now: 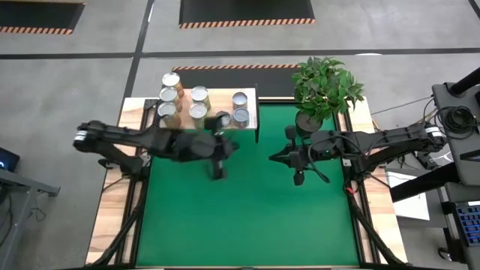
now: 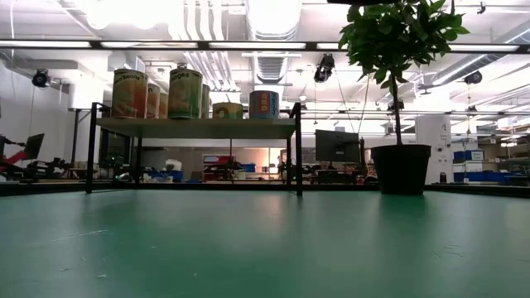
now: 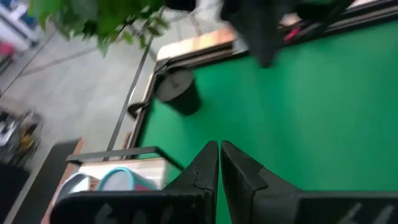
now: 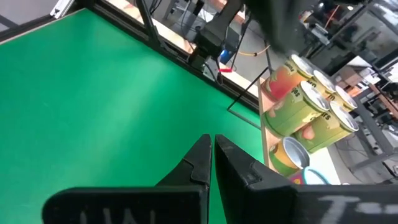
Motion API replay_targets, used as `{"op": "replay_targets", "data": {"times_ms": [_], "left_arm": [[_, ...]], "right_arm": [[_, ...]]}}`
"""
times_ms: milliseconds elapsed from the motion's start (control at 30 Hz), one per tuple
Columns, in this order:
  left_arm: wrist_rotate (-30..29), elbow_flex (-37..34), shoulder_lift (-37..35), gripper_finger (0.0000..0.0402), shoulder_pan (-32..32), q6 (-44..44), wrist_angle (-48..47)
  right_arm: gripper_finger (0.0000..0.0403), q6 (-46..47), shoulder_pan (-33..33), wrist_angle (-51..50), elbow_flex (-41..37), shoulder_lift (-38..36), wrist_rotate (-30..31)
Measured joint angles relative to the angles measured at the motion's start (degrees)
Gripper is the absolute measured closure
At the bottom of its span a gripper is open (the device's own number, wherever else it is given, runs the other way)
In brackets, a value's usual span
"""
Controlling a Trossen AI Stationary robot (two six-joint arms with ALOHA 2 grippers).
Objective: Pick and place cans onto a shelf
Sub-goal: Return to Home Position
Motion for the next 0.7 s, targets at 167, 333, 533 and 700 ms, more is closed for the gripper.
{"op": "replay_targets", "data": {"times_ms": [167,333,533,700], "left_arm": [[-0.6,-12.8,-11.2,0.0401,-6.5,0.0,7.6],[-2.8,-24.2,-23.2,0.0401,-11.7,0.4,14.5],[-3.0,-34.1,-38.0,0.0401,-14.0,0.5,16.5],[-3.1,-41.2,-49.6,0.0401,-13.9,0.2,18.1]], "right_arm": [[0.0394,0.5,0.0,1.3,-1.1,-1.0,-0.2],[0.0394,0.9,0.0,2.5,-2.8,-2.4,-0.2],[0.0394,2.5,0.0,2.7,-4.9,-6.4,0.0],[0.0394,4.5,0.0,3.4,-8.5,-10.3,0.0]]}}
